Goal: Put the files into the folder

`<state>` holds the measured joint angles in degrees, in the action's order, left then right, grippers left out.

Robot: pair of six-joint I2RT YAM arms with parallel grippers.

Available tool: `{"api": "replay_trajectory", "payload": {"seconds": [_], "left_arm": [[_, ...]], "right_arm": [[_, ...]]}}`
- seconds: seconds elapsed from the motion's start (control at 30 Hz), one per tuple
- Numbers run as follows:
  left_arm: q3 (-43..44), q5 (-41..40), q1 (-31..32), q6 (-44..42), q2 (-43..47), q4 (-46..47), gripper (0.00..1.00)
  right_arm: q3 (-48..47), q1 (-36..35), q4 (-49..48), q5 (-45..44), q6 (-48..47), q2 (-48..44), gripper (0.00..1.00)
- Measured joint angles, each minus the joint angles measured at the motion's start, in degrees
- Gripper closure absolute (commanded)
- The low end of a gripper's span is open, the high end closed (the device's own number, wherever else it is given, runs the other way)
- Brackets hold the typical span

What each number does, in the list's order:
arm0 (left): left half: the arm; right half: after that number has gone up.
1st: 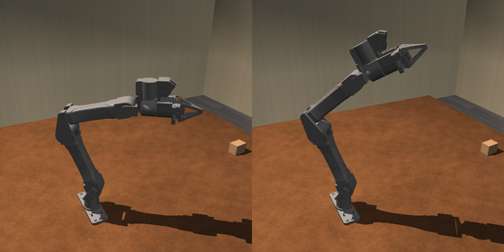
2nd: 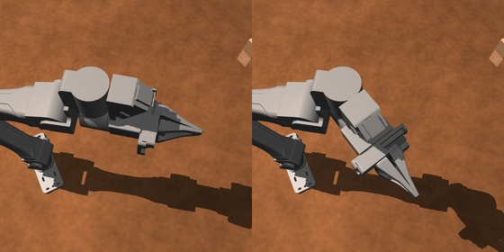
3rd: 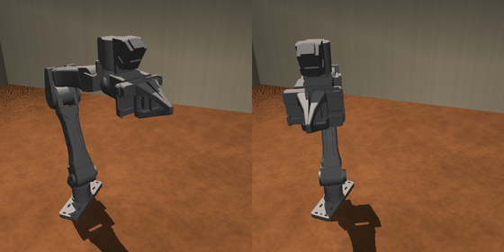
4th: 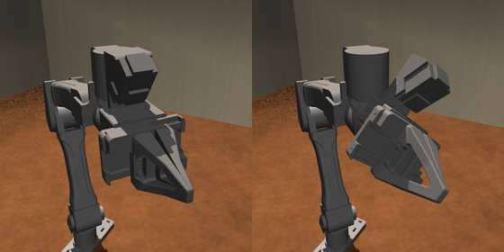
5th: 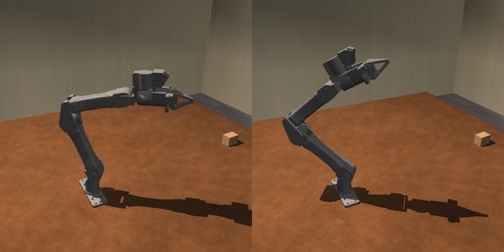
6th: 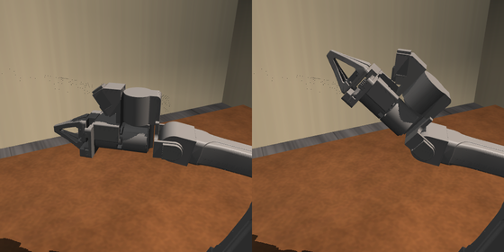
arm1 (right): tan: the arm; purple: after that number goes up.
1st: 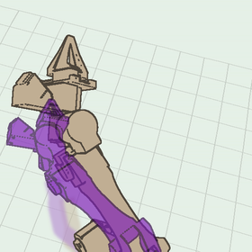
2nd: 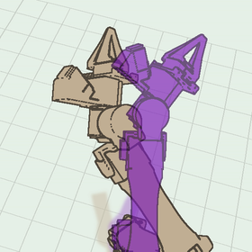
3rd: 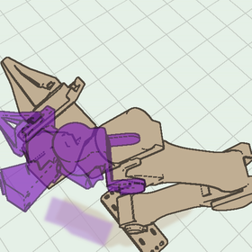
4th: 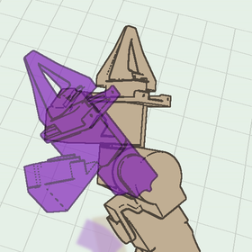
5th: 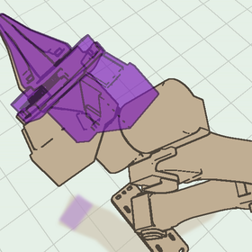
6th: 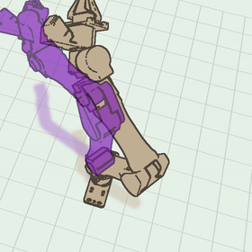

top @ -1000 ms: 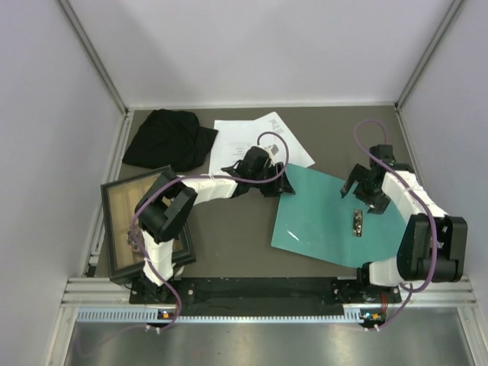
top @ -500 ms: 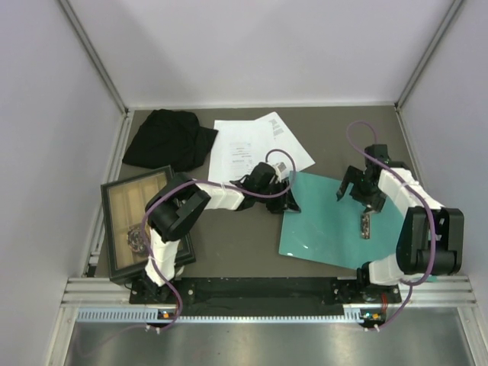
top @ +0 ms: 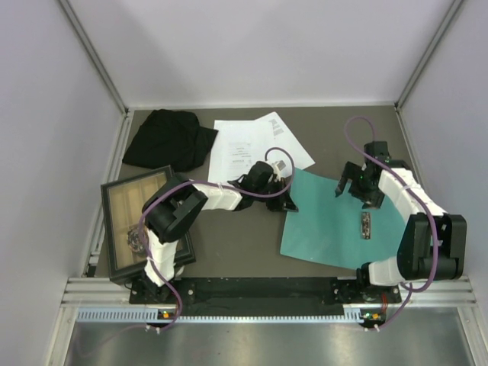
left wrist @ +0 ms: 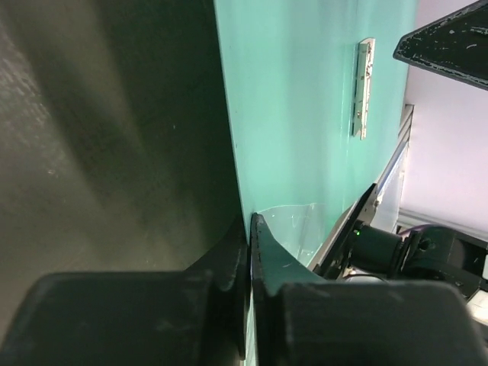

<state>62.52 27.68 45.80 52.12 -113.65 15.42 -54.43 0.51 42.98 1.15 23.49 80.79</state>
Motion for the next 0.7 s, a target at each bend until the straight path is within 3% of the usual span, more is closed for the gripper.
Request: {"api": "replay_trajectory", "payload": {"seconds": [0.2, 0.5, 0.7], "left_arm": [[-0.2, 0.8, -1.1, -0.4, 3.1, -3.1, 1.00], [-13.2, -6.8, -8.1, -4.3, 26.2, -18.3, 1.00], [-17.2, -11.9, -13.0, -6.7, 31.1, -29.2, 1.00]], "right_arm": [[0.0, 0.0, 0.8, -0.2, -0.4, -1.2, 0.01], [-2.0, -5.1, 0.5, 0.2, -0.5, -0.3, 0.01], [-6.4, -9.9, -2.7, 3.6, -0.4, 5.3, 0.01]]}}
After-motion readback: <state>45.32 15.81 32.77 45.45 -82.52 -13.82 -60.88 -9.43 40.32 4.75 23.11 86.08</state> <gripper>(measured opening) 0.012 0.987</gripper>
